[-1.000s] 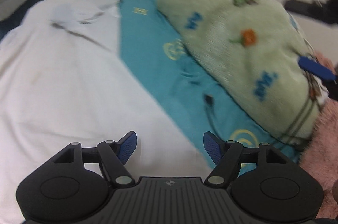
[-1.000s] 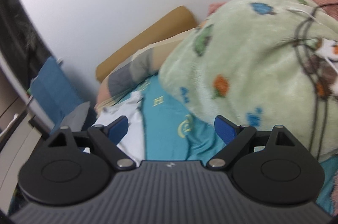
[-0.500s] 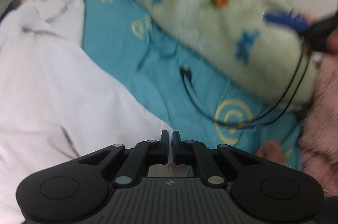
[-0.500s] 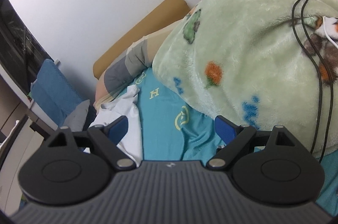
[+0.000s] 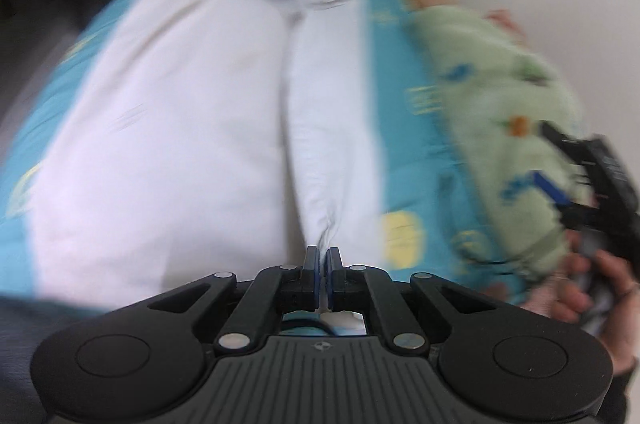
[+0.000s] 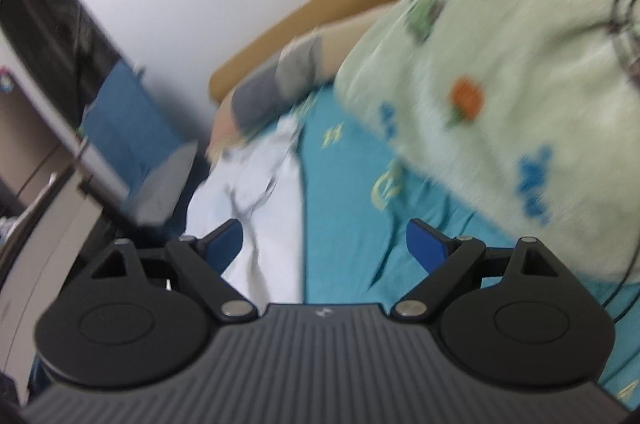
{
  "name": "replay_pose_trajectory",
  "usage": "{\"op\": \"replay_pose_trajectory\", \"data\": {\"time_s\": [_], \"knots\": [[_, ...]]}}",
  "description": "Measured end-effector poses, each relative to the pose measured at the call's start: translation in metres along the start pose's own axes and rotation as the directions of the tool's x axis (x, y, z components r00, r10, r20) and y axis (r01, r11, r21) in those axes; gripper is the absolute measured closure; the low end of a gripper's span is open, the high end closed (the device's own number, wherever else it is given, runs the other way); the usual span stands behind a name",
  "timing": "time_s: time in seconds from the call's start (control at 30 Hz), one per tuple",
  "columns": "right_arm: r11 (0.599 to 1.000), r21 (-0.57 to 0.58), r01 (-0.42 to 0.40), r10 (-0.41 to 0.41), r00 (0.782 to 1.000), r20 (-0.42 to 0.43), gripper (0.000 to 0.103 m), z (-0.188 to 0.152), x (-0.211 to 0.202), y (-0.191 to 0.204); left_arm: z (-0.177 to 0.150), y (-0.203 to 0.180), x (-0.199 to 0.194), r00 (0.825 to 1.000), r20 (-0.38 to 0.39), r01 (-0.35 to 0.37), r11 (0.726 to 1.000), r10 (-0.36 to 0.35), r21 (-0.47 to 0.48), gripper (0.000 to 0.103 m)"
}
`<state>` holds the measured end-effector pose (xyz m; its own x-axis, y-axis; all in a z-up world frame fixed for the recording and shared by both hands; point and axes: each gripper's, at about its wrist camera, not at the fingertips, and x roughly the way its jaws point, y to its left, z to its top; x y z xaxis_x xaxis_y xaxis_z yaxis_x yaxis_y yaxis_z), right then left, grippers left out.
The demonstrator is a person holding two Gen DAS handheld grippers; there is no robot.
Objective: Fold clothes
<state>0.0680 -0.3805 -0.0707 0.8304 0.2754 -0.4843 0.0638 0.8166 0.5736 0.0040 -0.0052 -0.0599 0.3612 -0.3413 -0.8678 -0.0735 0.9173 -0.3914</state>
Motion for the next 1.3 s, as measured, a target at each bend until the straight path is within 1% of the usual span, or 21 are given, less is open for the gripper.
{"op": "replay_pose_trajectory", "data": {"time_s": [0.07, 0.13, 0.23, 0.27, 0.3, 0.33, 0.43, 0.53, 0.57, 0.6, 0.63, 0.67, 0.7, 0.73, 0.87, 1.03, 1.13, 1.17, 1.2, 1.23, 1.3], "knots": [[0.999, 0.002, -0.041, 0.042, 0.997, -0.069, 0.013, -0.01, 0.011, 0.006, 0.003, 0.016, 0.009, 0.999, -0.034, -0.021, 0.997, 0.019, -0.067, 0.098], [0.995, 0.04, -0.087, 0.092, 0.984, -0.152, 0.013, -0.024, 0.023, 0.01, 0.008, 0.026, 0.018, 0.998, -0.056, -0.002, 0.992, -0.005, -0.125, 0.097], [0.984, 0.127, -0.128, 0.16, 0.944, -0.289, 0.014, -0.049, 0.042, 0.012, 0.015, 0.034, 0.029, 0.998, -0.062, -0.03, 0.987, 0.021, -0.159, 0.078], [0.984, 0.131, -0.124, 0.161, 0.932, -0.326, 0.014, -0.057, 0.047, 0.014, 0.018, 0.037, 0.034, 0.997, -0.074, -0.035, 0.986, 0.023, -0.166, 0.062], [0.984, 0.132, -0.118, 0.159, 0.918, -0.363, 0.023, -0.065, 0.051, 0.017, 0.02, 0.039, 0.038, 0.996, -0.088, -0.034, 0.984, 0.018, -0.175, 0.054], [0.985, 0.134, -0.11, 0.155, 0.903, -0.4, 0.026, -0.073, 0.056, 0.019, 0.022, 0.042, 0.042, 0.995, -0.102, -0.032, 0.982, 0.013, -0.185, 0.054], [0.989, 0.12, -0.084, 0.133, 0.86, -0.492, 0.028, -0.091, 0.067, 0.026, 0.026, 0.042, 0.057, 0.99, -0.14, -0.024, 0.984, -0.001, -0.175, 0.053], [0.995, 0.068, -0.074, 0.099, 0.831, -0.547, 0.034, -0.102, 0.075, 0.033, 0.029, 0.04, 0.072, 0.986, -0.166, -0.043, 0.987, 0.017, -0.152, 0.053], [0.996, 0.052, -0.078, 0.094, 0.822, -0.562, 0.038, -0.105, 0.077, 0.035, 0.031, 0.039, 0.074, 0.987, -0.162, -0.043, 0.989, 0.02, -0.142, 0.053], [0.996, 0.037, -0.083, 0.089, 0.812, -0.577, 0.05, -0.108, 0.078, 0.038, 0.032, 0.036, 0.074, 0.988, -0.153, -0.043, 0.992, 0.024, -0.122, 0.054], [0.996, 0.021, -0.088, 0.083, 0.802, -0.591, 0.059, -0.111, 0.08, 0.04, 0.033, 0.033, 0.074, 0.989, -0.145, -0.049, 0.994, 0.035, -0.097, 0.058], [0.996, -0.012, -0.087, 0.062, 0.799, -0.598, 0.065, -0.115, 0.081, 0.045, 0.033, 0.03, 0.074, 0.989, -0.14, -0.06, 0.995, 0.049, -0.074, 0.081], [0.995, -0.048, -0.084, 0.039, 0.8, -0.599, 0.081, -0.117, 0.08, 0.049, 0.032, 0.029, 0.075, 0.987, -0.15, -0.062, 0.996, 0.052, -0.06, 0.1], [0.993, -0.084, -0.081, 0.015, 0.801, -0.598, 0.089, -0.12, 0.078, 0.053, 0.03, 0.029, 0.076, 0.985, -0.168, -0.05, 0.997, 0.04, -0.054, 0.101], [0.987, -0.138, -0.082, -0.019, 0.794, -0.607, 0.094, -0.124, 0.064, 0.059, 0.024, 0.018, 0.065, 0.986, -0.155, -0.055, 0.998, 0.059, 0.034, 0.102], [0.983, -0.17, -0.068, -0.048, 0.802, -0.596, 0.091, -0.124, 0.061, 0.062, 0.019, 0.003, 0.052, 0.989, -0.116, -0.074, 0.989, 0.089, 0.13, 0.099], [0.981, -0.186, -0.06, -0.052, 0.837, -0.545, 0.087, -0.117, 0.049, 0.061, 0.012, -0.006, 0.039, 0.993, -0.066, -0.082, 0.98, 0.096, 0.183, 0.071], [0.982, -0.184, -0.051, -0.052, 0.857, -0.513, 0.083, -0.111, 0.044, 0.061, 0.012, -0.011, 0.035, 0.994, -0.041, -0.088, 0.975, 0.099, 0.203, 0.055], [0.982, -0.182, -0.042, -0.052, 0.876, -0.48, 0.067, -0.106, 0.039, 0.06, 0.016, -0.015, 0.031, 0.995, -0.01, -0.097, 0.97, 0.102, 0.222, 0.044], [0.984, -0.173, -0.028, -0.052, 0.898, -0.437, 0.045, -0.099, 0.033, 0.058, 0.022, -0.02, 0.027, 0.994, 0.026, -0.108, 0.965, 0.105, 0.24, 0.039], [0.988, -0.156, -0.006, -0.05, 0.934, -0.355, 0.029, -0.086, 0.024, 0.053, 0.037, -0.03, 0.019, 0.988, 0.099, -0.138, 0.953, 0.115, 0.27, 0.026]]}}
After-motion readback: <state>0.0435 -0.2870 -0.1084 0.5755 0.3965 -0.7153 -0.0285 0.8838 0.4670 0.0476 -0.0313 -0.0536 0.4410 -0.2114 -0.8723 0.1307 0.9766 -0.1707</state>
